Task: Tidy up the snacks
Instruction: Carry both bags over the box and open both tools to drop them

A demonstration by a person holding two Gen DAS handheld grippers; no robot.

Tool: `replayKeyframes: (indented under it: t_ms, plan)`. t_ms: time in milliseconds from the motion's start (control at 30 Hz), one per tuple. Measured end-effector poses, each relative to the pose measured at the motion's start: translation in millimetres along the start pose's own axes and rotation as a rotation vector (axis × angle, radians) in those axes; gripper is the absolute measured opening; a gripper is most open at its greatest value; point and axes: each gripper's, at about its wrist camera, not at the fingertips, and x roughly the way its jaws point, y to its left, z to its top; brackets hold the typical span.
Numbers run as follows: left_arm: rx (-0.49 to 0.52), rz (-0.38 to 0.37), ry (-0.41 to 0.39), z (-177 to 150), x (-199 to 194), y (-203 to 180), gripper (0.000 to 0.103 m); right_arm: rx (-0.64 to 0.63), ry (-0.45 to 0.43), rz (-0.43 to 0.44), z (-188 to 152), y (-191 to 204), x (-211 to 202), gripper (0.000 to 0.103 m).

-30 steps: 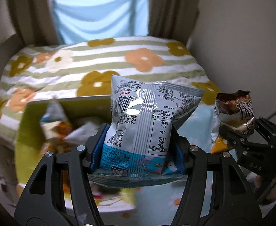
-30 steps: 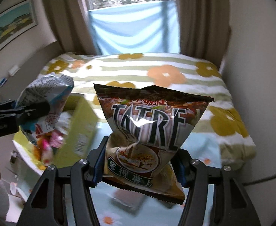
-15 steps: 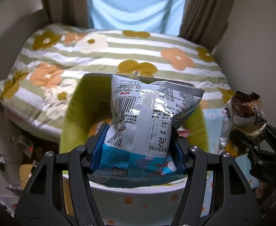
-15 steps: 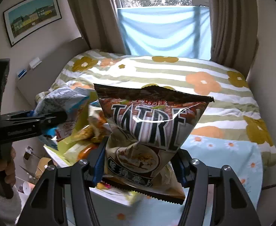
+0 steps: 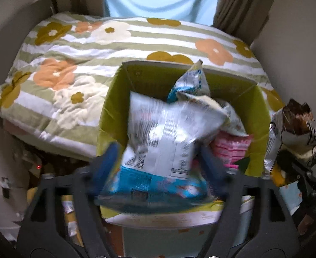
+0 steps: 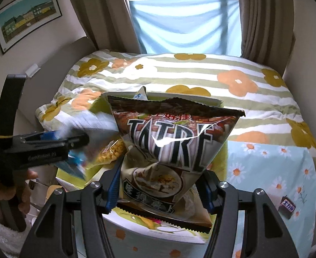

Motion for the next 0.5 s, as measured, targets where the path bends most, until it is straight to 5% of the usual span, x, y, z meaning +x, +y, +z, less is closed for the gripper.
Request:
replayKeyframes:
  t_ms: [500]
  plan:
    - [0.097,0.066,-0.008,-35,0,-1,0.103,-0.017,0.081,0.021,0,6,22,0.056]
